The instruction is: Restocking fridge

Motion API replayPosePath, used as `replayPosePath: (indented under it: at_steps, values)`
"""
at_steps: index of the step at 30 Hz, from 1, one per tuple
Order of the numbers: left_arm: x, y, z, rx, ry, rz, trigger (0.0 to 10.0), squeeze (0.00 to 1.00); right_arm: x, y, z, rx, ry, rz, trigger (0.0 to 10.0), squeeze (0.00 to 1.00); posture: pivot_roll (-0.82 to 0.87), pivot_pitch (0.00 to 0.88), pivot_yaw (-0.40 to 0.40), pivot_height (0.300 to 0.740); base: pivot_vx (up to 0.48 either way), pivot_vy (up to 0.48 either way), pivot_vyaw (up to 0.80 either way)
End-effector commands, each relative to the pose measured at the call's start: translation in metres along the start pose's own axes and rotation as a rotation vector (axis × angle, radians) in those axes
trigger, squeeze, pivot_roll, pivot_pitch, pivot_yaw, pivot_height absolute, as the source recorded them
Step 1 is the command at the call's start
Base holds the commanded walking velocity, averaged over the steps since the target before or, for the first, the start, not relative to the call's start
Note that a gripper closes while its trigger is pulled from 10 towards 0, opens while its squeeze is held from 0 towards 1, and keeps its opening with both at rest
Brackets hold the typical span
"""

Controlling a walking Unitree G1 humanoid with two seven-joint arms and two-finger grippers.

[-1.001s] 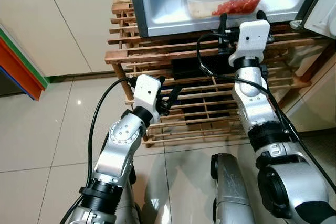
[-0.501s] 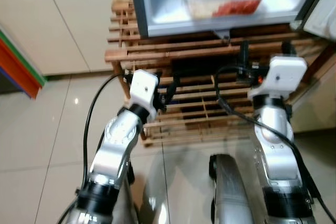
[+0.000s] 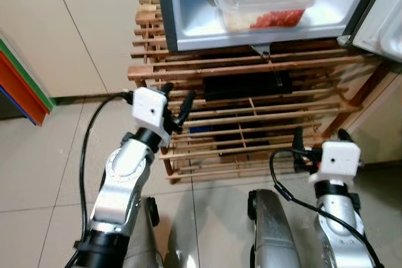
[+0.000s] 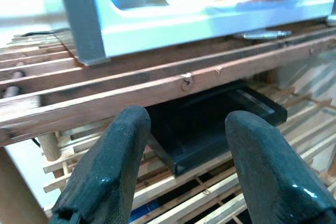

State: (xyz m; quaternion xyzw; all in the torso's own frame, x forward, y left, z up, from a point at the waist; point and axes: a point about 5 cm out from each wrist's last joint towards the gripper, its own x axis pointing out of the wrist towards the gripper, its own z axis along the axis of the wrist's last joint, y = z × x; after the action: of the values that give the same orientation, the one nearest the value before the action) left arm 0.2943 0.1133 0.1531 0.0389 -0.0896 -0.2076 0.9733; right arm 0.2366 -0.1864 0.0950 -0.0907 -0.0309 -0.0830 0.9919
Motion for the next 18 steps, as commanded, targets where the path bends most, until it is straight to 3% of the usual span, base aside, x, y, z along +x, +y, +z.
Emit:
replayPosePath:
  at_steps: [1, 9, 18]
  values:
    - [0.002, -0.001, 0.000, 0.013, 0.004, -0.001, 10.0, 0.00, 0.002, 0.003, 0.001, 0.017, 0.000, 0.014, 10.0, 0.00, -0.15, 0.000, 0.031, 0.574, 0.000, 0.000, 0.00]
    - [0.007, 0.000, -0.011, 0.000, 0.056, 0.004, 10.0, 0.00, 0.012, 0.011, 0.007, 0.044, -0.022, 0.066, 10.0, 0.00, -0.16, 0.000, 0.039, 0.612, 0.000, 0.000, 0.00]
    - [0.015, 0.001, -0.004, -0.010, 0.027, -0.001, 10.0, 0.00, 0.020, 0.023, 0.015, 0.072, -0.053, 0.090, 10.0, 0.00, -0.15, 0.000, 0.050, 0.651, 0.000, 0.000, 0.00]
